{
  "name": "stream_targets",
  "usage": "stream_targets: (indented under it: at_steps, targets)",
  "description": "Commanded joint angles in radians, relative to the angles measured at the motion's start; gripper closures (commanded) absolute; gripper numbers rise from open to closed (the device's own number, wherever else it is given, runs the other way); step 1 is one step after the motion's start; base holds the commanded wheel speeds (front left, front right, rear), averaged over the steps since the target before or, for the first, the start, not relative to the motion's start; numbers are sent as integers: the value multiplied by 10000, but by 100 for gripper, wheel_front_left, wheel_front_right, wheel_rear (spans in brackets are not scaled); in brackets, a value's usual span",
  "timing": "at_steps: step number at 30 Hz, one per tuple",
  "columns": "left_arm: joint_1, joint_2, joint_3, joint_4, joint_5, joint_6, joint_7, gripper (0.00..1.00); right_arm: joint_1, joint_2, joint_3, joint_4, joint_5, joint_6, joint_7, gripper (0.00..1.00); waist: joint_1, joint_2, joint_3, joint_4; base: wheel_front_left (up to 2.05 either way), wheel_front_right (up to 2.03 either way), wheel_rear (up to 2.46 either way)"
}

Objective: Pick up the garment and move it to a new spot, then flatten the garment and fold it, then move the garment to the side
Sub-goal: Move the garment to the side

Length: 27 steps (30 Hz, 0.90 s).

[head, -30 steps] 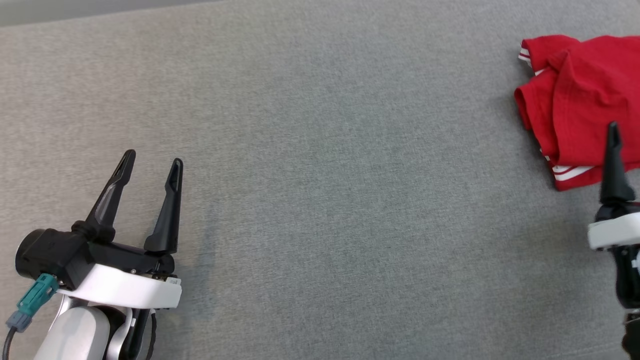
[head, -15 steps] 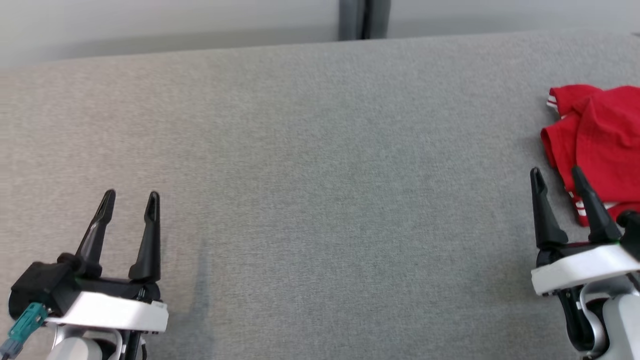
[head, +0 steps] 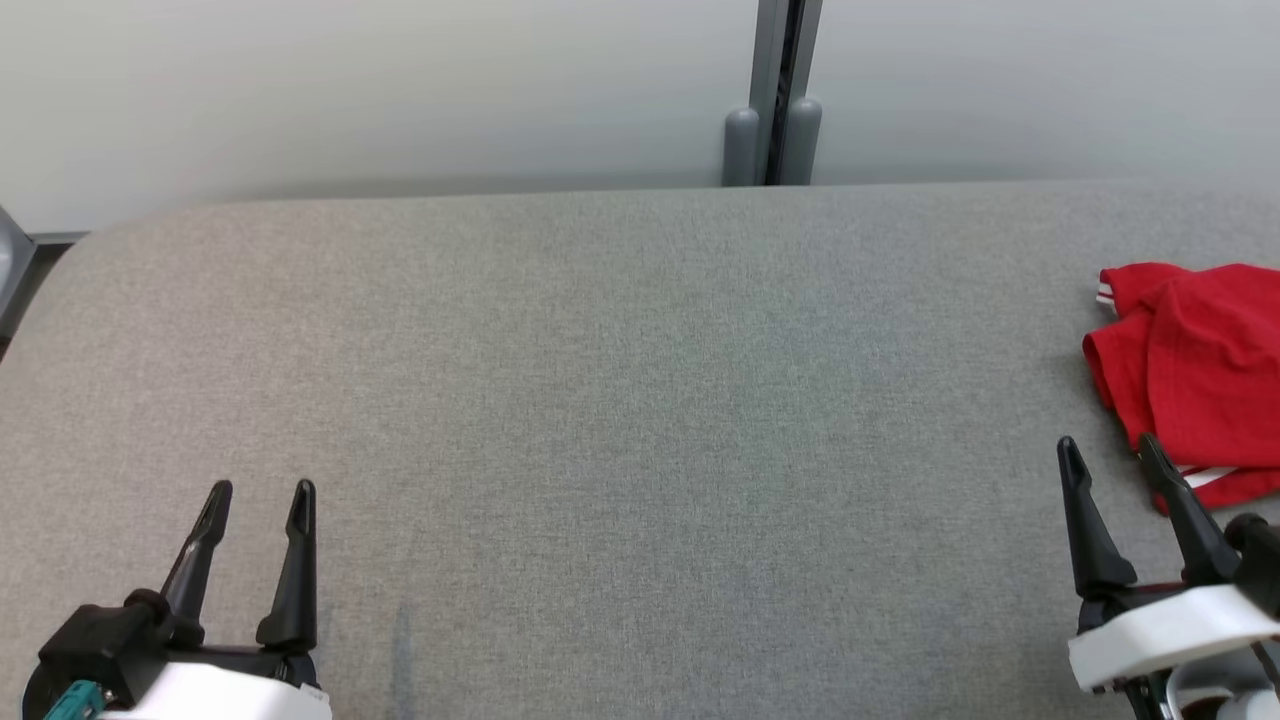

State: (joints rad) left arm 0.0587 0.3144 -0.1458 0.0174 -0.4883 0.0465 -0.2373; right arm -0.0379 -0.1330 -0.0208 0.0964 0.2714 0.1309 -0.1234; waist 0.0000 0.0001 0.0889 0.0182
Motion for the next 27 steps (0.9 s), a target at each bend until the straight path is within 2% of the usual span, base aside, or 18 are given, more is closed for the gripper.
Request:
stream_targets:
  at_steps: [1,15,27]
  targets:
    - [78,78,10,1,-55,71,29,0,126,-17,-11,-89,-51,-1,34,0,0,-1,-134,15,0,0,0]
    - [836,153,-210,-390,-80,246,385,0,1446,177,-302,-1713,-315,-1,831,0,0,-1,-875,-52,0,0,0]
    - [845,251,-245,-497,-127,327,481,0,1673,282,-423,-2191,-271,-1,1115,0,0,-1,-878,-58,0,0,0]
